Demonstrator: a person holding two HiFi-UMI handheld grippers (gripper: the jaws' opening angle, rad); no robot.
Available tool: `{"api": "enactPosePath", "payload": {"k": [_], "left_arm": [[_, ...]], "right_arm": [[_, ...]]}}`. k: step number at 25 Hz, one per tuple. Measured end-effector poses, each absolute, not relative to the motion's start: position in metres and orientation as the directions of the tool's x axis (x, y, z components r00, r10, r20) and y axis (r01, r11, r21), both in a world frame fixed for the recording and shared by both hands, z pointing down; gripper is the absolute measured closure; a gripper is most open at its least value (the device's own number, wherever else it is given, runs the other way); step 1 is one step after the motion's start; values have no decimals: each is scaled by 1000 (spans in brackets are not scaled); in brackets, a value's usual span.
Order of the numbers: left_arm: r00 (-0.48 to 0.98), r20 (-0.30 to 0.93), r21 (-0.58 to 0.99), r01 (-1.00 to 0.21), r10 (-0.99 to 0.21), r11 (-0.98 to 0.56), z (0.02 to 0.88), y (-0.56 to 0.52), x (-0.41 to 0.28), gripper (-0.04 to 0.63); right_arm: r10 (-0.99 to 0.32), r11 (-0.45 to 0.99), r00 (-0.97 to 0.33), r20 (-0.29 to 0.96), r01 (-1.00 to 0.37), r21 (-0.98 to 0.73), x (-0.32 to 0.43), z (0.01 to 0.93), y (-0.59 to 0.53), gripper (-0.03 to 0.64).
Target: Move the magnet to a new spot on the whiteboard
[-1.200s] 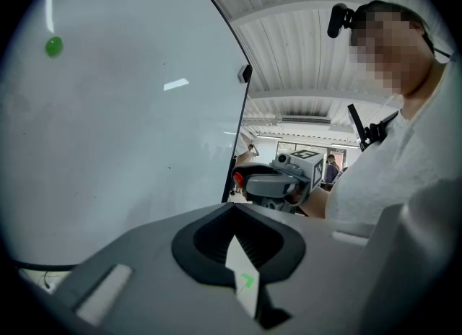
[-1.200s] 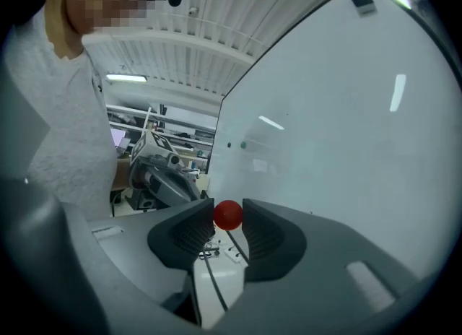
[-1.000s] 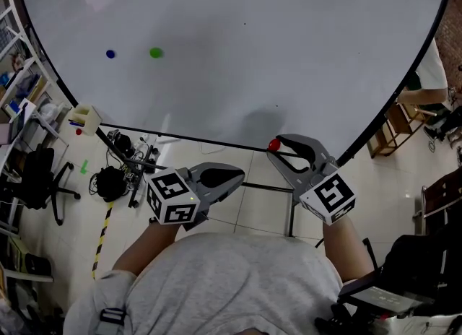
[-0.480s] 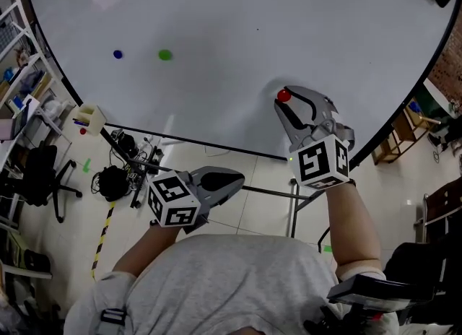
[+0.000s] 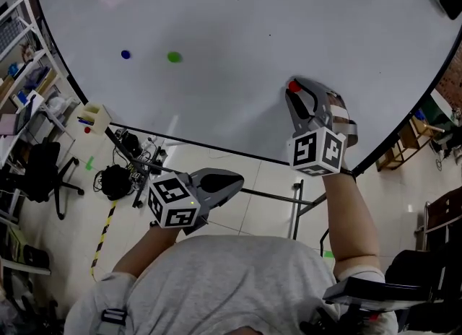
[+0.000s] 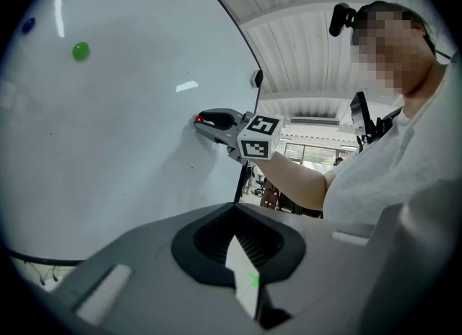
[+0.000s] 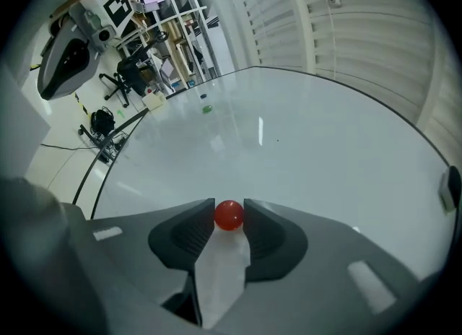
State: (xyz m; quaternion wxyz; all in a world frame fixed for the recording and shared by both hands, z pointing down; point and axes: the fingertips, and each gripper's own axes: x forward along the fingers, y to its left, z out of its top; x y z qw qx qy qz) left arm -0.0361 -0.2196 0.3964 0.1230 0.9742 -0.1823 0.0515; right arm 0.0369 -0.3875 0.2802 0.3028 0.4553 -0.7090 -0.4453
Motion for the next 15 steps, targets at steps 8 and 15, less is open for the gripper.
{"api": "enactPosePath", "payload": {"k": [8, 15], "left_arm": [[925, 138, 227, -379, -355, -897, 400, -220, -44, 614], [928, 139, 230, -369, -345, -900, 403, -219, -40, 614]], "right_arm": [[-941, 96, -339, -16, -310, 946, 39, 288, -396, 499], [-958, 58, -287, -23, -268, 962, 39, 292, -399, 500]]}}
